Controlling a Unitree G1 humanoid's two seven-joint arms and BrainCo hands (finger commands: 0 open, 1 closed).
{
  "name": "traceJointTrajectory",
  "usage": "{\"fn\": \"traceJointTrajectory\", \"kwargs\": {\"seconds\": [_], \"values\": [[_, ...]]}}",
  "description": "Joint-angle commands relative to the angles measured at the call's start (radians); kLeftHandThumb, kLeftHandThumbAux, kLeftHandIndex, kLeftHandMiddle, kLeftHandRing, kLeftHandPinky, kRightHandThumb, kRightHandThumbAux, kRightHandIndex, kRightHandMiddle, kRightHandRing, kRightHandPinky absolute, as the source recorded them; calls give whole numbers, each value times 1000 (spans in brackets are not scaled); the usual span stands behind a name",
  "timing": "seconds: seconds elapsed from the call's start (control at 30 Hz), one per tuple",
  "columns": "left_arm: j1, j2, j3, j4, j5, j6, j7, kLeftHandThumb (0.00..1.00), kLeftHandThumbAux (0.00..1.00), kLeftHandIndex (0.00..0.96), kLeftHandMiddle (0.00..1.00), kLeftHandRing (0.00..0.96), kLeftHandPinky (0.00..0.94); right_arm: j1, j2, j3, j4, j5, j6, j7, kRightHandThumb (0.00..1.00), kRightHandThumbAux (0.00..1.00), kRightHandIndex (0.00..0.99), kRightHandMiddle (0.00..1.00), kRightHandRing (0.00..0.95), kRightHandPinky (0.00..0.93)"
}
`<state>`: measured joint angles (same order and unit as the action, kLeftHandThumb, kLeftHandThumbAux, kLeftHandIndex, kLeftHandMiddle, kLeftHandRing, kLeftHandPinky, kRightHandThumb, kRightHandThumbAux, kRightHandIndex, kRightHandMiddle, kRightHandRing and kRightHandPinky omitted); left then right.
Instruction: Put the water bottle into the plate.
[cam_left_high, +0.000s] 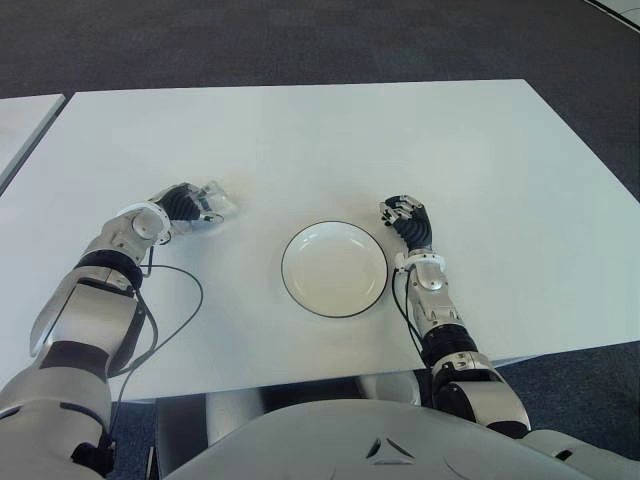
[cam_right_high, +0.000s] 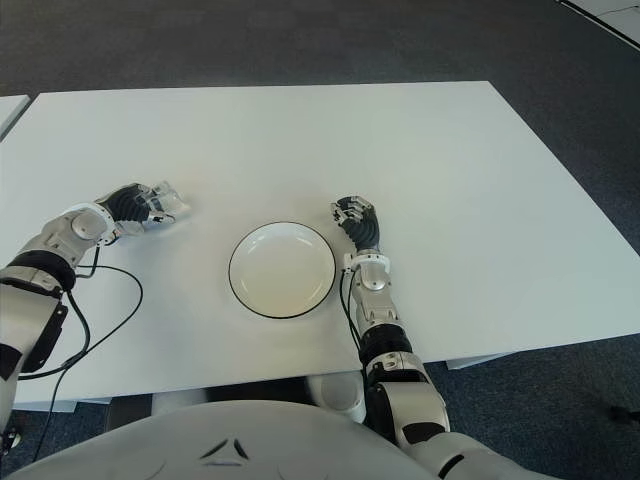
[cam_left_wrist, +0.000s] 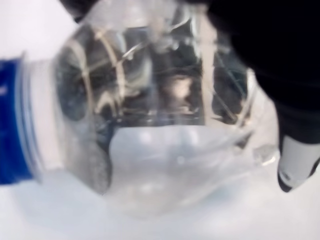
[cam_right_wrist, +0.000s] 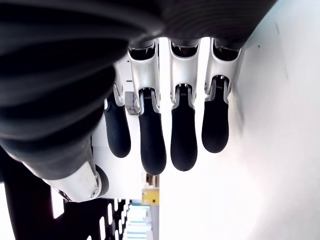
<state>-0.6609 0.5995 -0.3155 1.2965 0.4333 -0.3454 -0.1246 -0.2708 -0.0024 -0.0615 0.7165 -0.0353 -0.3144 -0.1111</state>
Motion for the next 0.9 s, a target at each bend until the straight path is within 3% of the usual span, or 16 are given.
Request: {"fn": "traceJointTrajectory", "kwargs": {"seconds": [0.03, 0.4, 0.73, 0.9], "values": [[37, -21, 6, 11, -1, -1, -23, 853, 667, 400, 548, 850, 841, 47, 3, -4, 65, 9, 53, 11, 703, 729, 431, 549, 545, 542], [10, -7, 8, -18, 16, -23, -1, 852, 669, 397, 544, 854, 833, 45, 2, -5, 68, 9, 44, 13, 702, 730, 431, 545, 544, 547], [-84, 26, 22, -82, 11, -30, -67, 852, 670, 395, 541, 855, 827, 46, 4, -5, 60, 9, 51, 11, 703, 731, 431, 539, 544, 539], [-97, 36, 23, -101, 16, -40, -65, 850, 671, 393, 537, 849, 811, 46, 2, -4, 62, 12, 46, 21, 702, 730, 430, 538, 536, 524]]}}
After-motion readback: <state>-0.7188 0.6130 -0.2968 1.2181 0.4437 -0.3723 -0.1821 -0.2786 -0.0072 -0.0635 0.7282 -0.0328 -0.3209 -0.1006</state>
